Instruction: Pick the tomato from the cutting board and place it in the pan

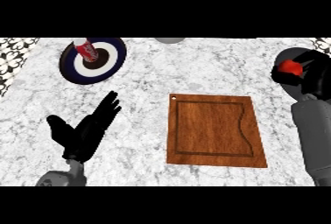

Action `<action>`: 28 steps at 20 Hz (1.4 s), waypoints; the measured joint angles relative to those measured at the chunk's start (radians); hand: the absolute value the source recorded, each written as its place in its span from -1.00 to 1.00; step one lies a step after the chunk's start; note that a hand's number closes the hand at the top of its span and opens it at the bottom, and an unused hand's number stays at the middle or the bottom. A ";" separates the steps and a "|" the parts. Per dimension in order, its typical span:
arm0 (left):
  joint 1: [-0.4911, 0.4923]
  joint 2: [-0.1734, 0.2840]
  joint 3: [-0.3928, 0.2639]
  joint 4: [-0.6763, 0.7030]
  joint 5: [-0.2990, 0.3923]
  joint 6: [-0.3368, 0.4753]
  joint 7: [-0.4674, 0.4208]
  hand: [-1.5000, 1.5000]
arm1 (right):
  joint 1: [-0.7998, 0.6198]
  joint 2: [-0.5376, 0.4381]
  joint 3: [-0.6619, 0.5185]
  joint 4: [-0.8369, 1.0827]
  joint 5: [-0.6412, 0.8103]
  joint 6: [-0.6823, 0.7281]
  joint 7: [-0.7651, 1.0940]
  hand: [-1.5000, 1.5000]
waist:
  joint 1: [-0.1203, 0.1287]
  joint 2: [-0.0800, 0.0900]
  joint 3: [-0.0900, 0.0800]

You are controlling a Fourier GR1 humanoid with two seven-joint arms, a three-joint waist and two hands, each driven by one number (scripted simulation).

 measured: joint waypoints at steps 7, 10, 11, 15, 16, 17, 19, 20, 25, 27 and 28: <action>-0.027 -0.004 0.006 0.013 -0.005 -0.005 0.004 0.00 | -0.074 -0.115 -0.121 0.266 -0.054 -0.228 -0.140 1.00 | 0.016 0.010 0.002; -0.045 -0.015 -0.001 0.007 -0.007 0.001 0.019 0.00 | -0.098 -0.167 -0.170 0.353 -0.103 -0.273 -0.219 1.00 | 0.023 0.013 0.004; -0.045 -0.019 -0.004 0.009 -0.012 0.003 0.017 0.00 | -0.106 -0.189 -0.184 0.379 -0.117 -0.276 -0.242 1.00 | 0.027 0.015 0.004; -0.048 -0.021 -0.008 0.010 -0.015 -0.002 0.016 0.00 | -0.106 -0.237 -0.237 0.460 -0.175 -0.299 -0.341 1.00 | 0.034 0.020 0.006; -0.045 -0.019 -0.008 0.012 -0.015 -0.008 0.011 0.00 | -0.110 -0.252 -0.249 0.477 -0.187 -0.296 -0.358 1.00 | 0.038 0.022 0.006; -0.041 -0.020 -0.010 0.010 -0.014 -0.011 0.008 0.00 | -0.110 -0.265 -0.259 0.491 -0.197 -0.296 -0.378 1.00 | 0.042 0.024 0.007; -0.049 -0.022 -0.011 0.008 -0.015 -0.010 0.014 0.00 | -0.110 -0.302 -0.276 0.534 -0.209 -0.273 -0.385 -1.00 | 0.045 0.026 0.007; -0.051 -0.026 -0.015 0.006 -0.015 -0.009 0.015 0.00 | -0.108 -0.321 -0.278 0.565 -0.204 -0.250 -0.367 -1.00 | 0.050 0.029 0.007; -0.062 -0.025 -0.020 0.008 -0.020 -0.016 0.015 0.00 | -0.111 -0.368 -0.270 0.679 -0.184 -0.150 -0.319 -1.00 | 0.064 0.035 0.008; -0.058 -0.027 -0.022 0.007 -0.018 -0.020 0.012 0.00 | -0.113 -0.371 -0.282 0.693 -0.196 -0.128 -0.332 -1.00 | 0.068 0.036 0.009; -0.062 -0.027 -0.018 0.013 -0.017 -0.020 0.012 0.00 | -0.120 -0.369 -0.293 0.694 -0.210 -0.115 -0.344 -1.00 | 0.066 0.036 0.010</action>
